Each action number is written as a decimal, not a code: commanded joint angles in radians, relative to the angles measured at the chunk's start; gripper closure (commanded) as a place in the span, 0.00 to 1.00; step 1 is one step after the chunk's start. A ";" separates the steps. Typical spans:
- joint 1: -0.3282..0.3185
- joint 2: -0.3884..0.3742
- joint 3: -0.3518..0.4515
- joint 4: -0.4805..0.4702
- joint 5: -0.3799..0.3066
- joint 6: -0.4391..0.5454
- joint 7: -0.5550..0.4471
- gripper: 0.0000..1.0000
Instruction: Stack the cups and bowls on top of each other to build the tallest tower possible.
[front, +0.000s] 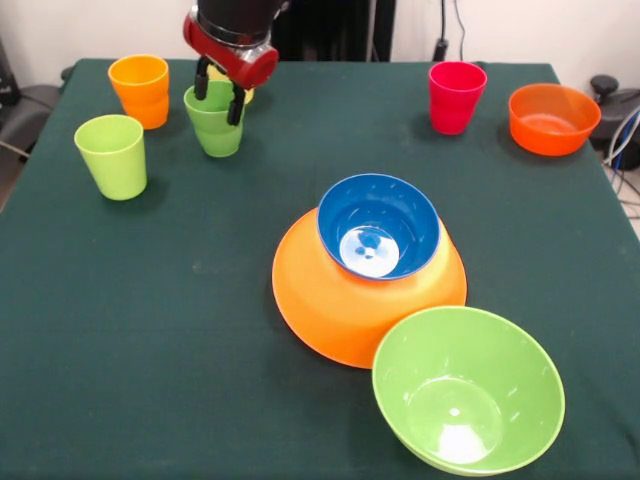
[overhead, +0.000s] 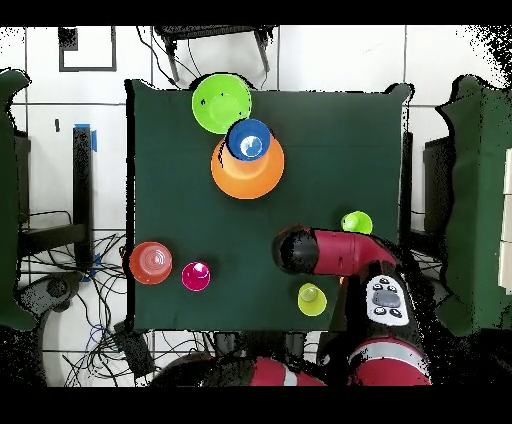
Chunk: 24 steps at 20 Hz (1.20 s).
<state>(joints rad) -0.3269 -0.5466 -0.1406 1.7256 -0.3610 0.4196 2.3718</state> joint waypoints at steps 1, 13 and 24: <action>-0.027 0.090 0.122 0.092 -0.023 -0.062 -0.007 0.00; -0.079 0.135 0.146 0.104 -0.043 -0.112 -0.021 0.00; -0.077 0.121 0.177 0.089 -0.038 -0.141 -0.022 1.00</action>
<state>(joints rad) -0.4008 -0.4540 -0.1006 1.8011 -0.3633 0.3503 2.3718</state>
